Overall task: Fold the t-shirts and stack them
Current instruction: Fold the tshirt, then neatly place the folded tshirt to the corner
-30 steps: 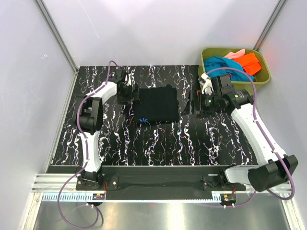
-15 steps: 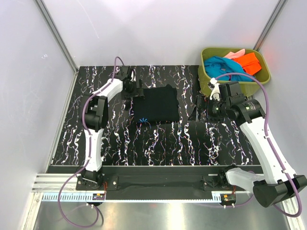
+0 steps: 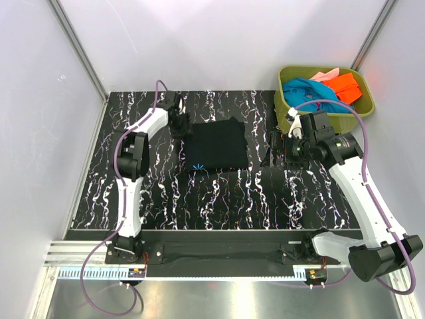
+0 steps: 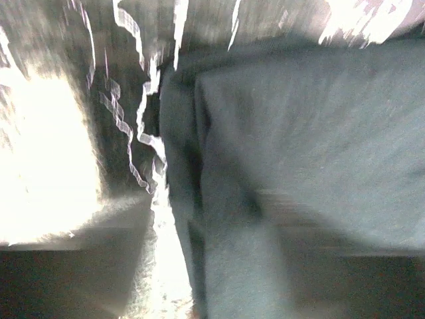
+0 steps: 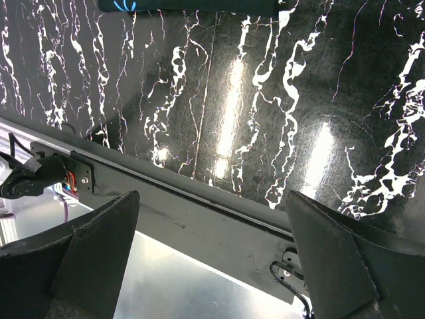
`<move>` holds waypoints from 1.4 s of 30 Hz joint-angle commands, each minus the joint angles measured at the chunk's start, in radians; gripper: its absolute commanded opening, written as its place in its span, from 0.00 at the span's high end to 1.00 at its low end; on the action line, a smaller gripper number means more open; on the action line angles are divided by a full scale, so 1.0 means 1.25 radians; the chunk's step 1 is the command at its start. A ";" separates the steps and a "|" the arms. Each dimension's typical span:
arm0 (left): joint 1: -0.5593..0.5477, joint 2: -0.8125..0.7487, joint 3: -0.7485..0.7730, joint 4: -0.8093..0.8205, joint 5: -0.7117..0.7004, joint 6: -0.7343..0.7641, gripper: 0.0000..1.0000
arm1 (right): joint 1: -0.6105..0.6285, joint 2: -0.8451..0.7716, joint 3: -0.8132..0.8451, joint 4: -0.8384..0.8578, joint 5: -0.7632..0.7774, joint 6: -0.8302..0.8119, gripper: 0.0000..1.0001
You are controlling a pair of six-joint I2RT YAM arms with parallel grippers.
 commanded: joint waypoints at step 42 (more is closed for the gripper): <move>0.199 0.108 0.352 -0.068 -0.507 0.372 1.00 | -0.003 0.037 -0.056 -0.068 0.000 -0.066 0.01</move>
